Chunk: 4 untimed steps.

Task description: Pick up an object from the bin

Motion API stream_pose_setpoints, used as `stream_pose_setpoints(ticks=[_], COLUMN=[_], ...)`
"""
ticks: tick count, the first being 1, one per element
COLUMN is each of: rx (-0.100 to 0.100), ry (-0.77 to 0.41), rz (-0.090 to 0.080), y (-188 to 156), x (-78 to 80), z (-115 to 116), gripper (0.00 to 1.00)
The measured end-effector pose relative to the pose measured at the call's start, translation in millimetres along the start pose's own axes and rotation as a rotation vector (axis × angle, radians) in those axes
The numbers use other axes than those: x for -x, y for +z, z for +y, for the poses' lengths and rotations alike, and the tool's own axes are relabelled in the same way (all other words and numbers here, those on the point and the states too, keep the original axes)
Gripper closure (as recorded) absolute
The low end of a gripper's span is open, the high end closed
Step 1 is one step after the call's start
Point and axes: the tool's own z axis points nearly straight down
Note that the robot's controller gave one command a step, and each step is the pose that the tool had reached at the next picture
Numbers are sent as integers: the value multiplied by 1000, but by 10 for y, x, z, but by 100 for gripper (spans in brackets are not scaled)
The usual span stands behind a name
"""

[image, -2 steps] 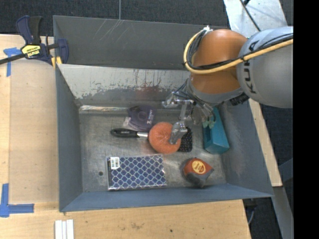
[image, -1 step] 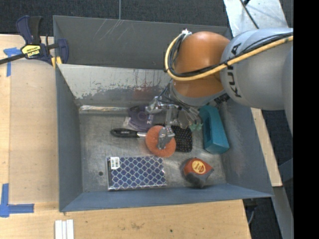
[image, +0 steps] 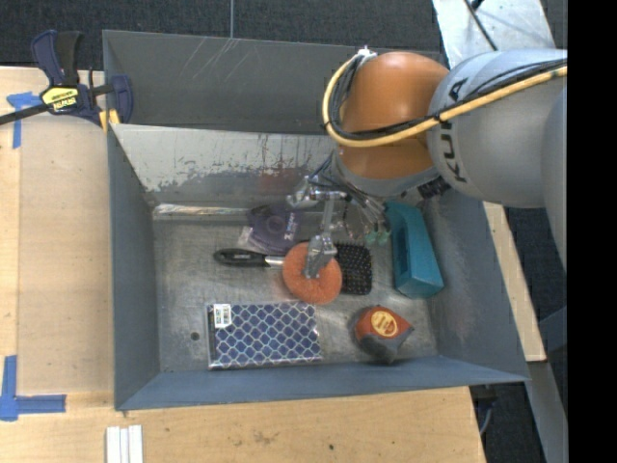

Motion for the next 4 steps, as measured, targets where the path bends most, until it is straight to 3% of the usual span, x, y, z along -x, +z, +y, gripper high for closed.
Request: stream_pose_setpoints(ticks=[1, 2, 4], rx=[4, 3, 3], ry=[8, 6, 6], rz=[-23, -27, -27], y=[661, 638, 638], x=[-18, -6, -6], z=[-92, -87, -87], gripper=[0, 100, 100])
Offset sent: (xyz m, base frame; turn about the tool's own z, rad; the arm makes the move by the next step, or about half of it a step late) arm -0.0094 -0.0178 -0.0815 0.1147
